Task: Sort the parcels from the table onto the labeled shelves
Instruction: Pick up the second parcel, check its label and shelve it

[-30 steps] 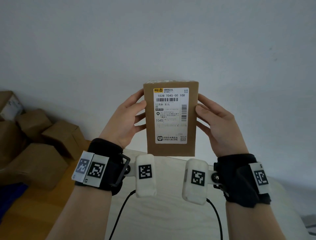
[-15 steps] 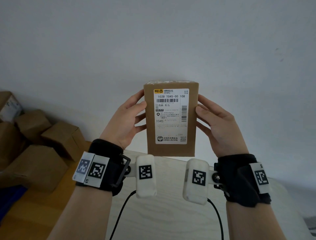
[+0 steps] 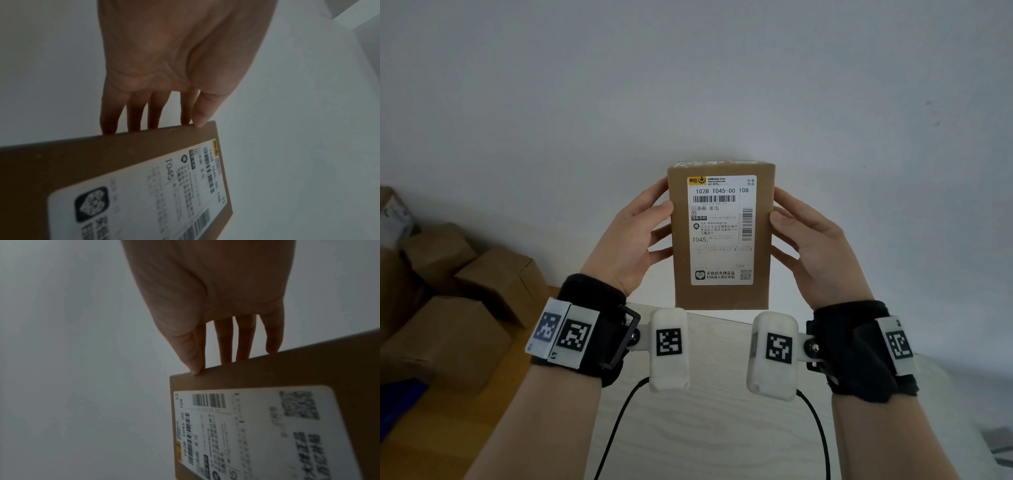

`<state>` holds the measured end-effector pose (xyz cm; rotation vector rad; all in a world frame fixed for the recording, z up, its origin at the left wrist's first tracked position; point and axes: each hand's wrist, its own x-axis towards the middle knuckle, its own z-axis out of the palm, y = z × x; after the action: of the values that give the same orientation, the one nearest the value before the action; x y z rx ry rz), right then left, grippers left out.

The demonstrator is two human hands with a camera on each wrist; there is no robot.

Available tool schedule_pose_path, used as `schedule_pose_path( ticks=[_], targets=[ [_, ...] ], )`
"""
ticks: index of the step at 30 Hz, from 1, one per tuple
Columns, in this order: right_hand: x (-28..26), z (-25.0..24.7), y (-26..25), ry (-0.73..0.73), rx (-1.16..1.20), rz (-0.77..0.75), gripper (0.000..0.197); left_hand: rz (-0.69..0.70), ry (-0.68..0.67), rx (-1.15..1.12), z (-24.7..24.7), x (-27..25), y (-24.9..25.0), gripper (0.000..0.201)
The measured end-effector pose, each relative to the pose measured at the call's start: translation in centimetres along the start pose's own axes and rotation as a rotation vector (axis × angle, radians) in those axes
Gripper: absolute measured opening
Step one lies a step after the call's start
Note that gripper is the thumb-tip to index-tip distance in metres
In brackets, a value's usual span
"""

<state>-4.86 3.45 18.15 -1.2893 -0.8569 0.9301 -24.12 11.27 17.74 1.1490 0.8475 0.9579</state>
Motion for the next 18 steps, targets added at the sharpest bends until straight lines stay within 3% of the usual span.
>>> schedule_pose_path(
  ticks=[6, 13, 18],
  targets=[
    [0.3, 0.3, -1.1, 0.039, 0.047, 0.031, 0.041, -0.002, -0.079, 0.105, 0.1, 0.7, 1.1, 0.039],
    [-0.2, 0.6, -2.0, 0.102, -0.068, 0.046, 0.007, -0.033, -0.129, 0.078, -0.5, 0.5, 0.8, 0.03],
    [-1.3, 0.6, -1.7, 0.152, -0.063, 0.043, 0.018, -0.091, -0.134, -0.004, -0.3, 0.1, -0.1, 0.024]
  ],
)
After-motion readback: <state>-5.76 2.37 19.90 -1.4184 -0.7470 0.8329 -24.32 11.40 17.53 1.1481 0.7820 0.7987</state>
